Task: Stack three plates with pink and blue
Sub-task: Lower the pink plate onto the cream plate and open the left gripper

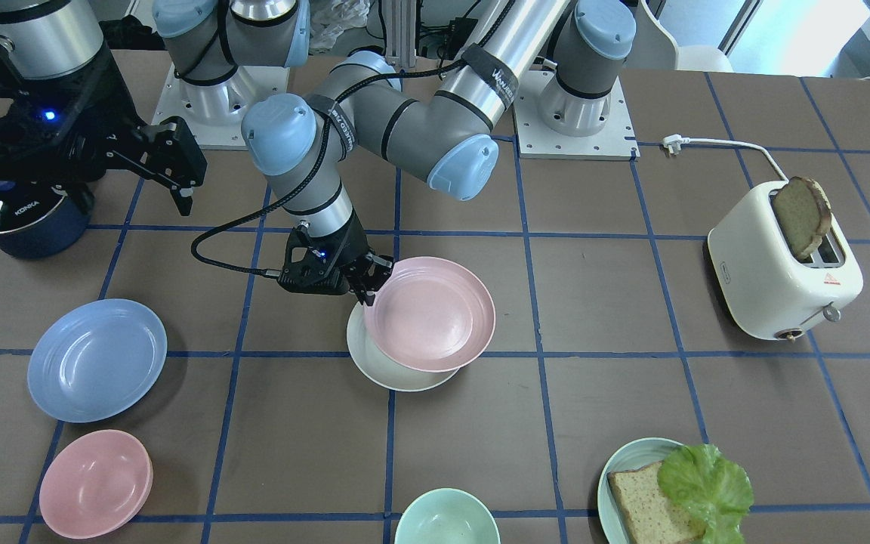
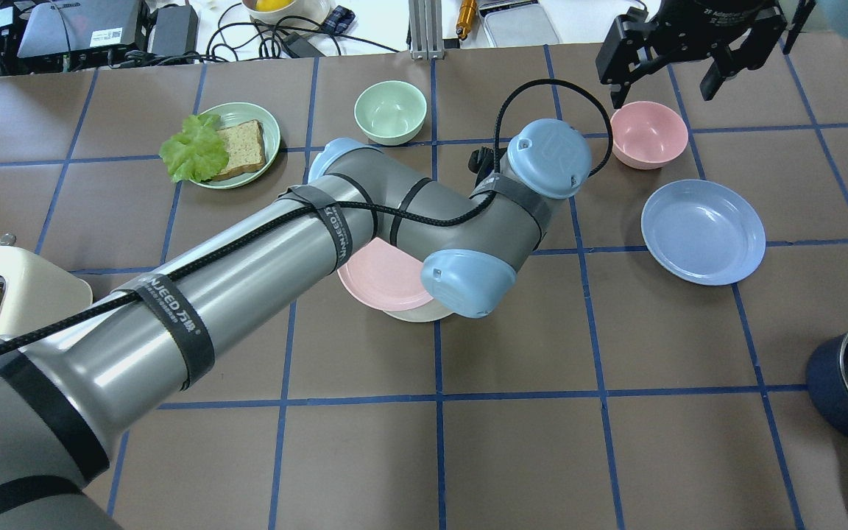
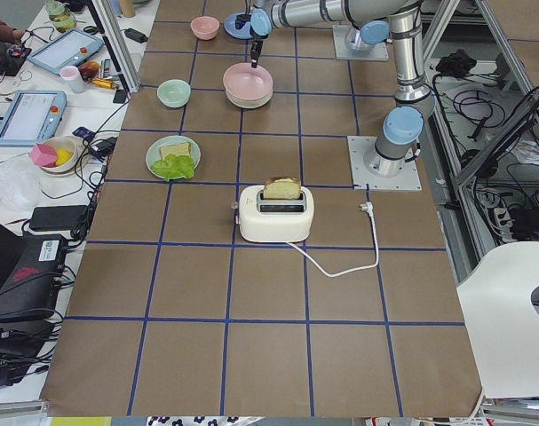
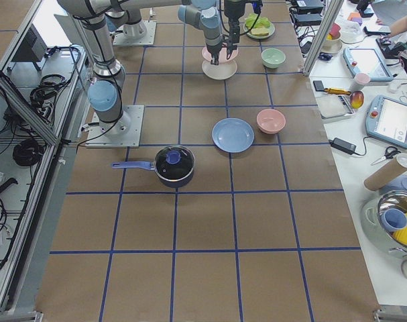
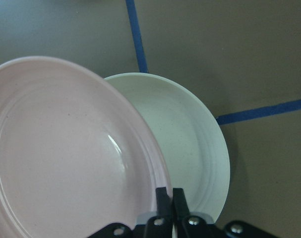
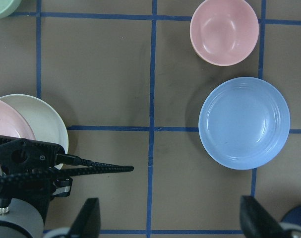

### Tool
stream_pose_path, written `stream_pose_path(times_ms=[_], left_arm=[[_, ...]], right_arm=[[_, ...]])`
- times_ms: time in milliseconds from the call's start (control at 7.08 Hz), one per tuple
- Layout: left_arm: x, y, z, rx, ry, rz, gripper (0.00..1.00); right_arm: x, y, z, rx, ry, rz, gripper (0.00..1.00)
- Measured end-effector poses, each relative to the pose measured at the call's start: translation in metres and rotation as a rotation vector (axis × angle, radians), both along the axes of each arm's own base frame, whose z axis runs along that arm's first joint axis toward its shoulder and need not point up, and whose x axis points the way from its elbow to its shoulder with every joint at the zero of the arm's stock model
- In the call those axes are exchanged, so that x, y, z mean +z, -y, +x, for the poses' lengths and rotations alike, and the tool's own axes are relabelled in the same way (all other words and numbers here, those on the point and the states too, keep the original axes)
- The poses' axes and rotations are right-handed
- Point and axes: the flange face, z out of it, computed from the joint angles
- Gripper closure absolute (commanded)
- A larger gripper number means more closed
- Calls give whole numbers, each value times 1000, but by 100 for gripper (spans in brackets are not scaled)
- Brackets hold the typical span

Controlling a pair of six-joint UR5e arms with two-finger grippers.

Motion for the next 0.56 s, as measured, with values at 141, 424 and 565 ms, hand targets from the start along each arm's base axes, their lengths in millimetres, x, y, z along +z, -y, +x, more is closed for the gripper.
stream_pose_path(times_ms=[141,424,565], left_arm=[[-6,0,-3,16,-2,18,100],[-13,1,-8,68,-18,56,100],[-18,2,-11,85,-29,75,100]], right_arm=[[0,0,-3,19,-27,2,0],[0,0,-5,31,-51,6,0],[0,0,-5,33,-53,7,0]])
